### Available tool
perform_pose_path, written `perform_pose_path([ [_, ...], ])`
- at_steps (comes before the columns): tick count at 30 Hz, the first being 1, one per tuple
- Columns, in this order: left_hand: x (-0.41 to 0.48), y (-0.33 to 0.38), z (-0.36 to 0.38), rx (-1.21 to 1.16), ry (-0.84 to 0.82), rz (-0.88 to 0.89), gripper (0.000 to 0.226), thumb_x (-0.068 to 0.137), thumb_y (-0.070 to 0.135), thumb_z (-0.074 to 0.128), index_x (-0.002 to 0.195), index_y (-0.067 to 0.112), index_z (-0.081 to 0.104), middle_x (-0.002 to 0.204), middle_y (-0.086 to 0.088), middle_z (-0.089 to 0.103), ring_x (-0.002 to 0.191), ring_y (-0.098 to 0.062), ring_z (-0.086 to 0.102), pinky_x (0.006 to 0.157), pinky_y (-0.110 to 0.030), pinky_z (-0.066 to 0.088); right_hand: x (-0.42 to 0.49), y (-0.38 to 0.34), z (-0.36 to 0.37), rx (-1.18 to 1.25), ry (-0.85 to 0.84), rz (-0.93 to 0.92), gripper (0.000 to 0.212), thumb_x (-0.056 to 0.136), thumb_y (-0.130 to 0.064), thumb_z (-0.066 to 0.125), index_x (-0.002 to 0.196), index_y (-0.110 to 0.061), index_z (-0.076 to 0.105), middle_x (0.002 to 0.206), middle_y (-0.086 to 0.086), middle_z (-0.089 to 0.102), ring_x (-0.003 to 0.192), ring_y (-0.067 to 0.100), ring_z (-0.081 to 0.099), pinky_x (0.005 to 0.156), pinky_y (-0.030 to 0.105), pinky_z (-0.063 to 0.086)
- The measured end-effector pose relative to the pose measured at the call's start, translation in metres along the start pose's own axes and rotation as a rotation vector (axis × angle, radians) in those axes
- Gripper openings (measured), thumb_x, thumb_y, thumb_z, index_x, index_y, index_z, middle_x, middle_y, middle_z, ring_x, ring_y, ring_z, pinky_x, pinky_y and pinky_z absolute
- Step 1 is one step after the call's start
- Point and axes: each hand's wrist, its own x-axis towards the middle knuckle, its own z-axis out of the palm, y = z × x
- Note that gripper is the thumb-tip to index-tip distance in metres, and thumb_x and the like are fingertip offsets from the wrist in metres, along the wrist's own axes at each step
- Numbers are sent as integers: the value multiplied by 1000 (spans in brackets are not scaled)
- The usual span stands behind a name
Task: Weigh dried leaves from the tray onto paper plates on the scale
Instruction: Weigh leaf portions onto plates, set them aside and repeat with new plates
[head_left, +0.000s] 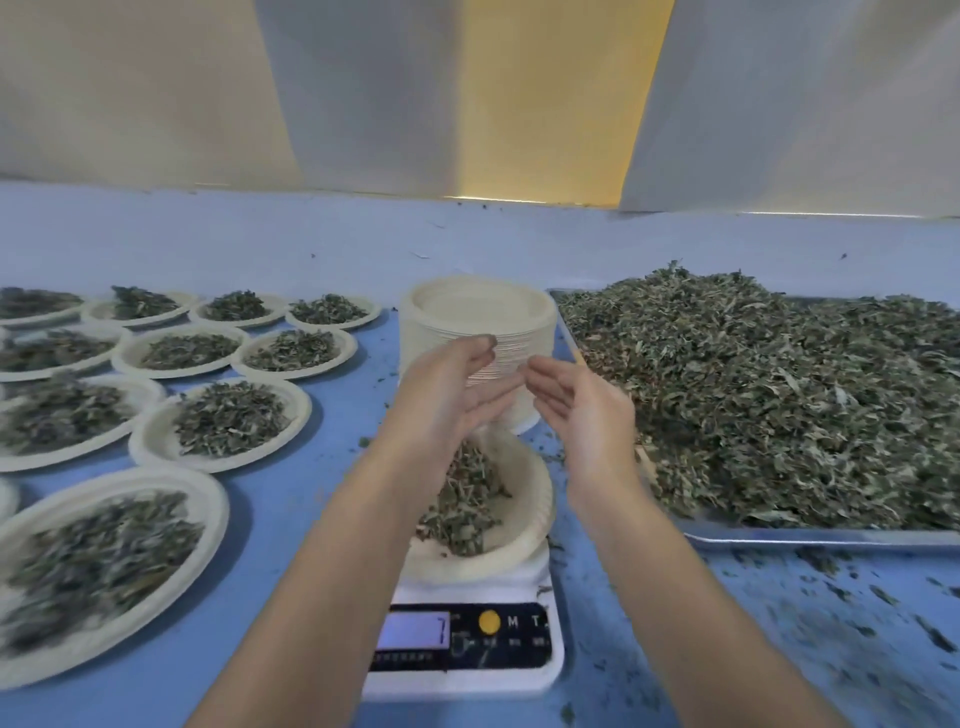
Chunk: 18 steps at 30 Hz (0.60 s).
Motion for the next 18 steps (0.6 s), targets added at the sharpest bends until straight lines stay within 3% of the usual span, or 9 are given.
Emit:
perform_pose_path([
  [3, -3, 10, -30, 58, 98, 99, 26, 97, 14, 40, 109, 4, 61, 110, -7, 67, 89, -19, 71, 80, -28, 57, 1, 9, 5, -167, -40, 24, 27, 96, -7, 43, 88, -13, 67, 92, 6, 71, 88, 10, 66, 76, 17, 50],
  [7, 2, 6, -62, 264, 306, 189, 27, 96, 15, 41, 89, 16, 67, 97, 3, 71, 94, -9, 66, 80, -23, 52, 1, 18, 3, -326, -21, -7, 28, 94, -10, 46, 82, -17, 70, 91, 2, 73, 93, 12, 67, 88, 27, 49],
  [11, 9, -13, -83, 377, 360, 159, 26, 95, 13, 40, 97, 17, 66, 108, 0, 67, 104, -10, 60, 85, -24, 42, 0, 21, -3, -345, -22, -6, 29, 94, -11, 46, 82, -19, 71, 91, 1, 74, 93, 12, 67, 89, 30, 50],
  [18, 17, -25, -92, 180, 356, 30, 27, 94, 6, 40, 107, 4, 63, 113, -11, 66, 107, -19, 61, 94, -28, 45, -2, 25, -1, -296, -22, 35, 27, 91, -5, 46, 84, -12, 72, 92, 4, 74, 94, 14, 67, 90, 28, 49],
])
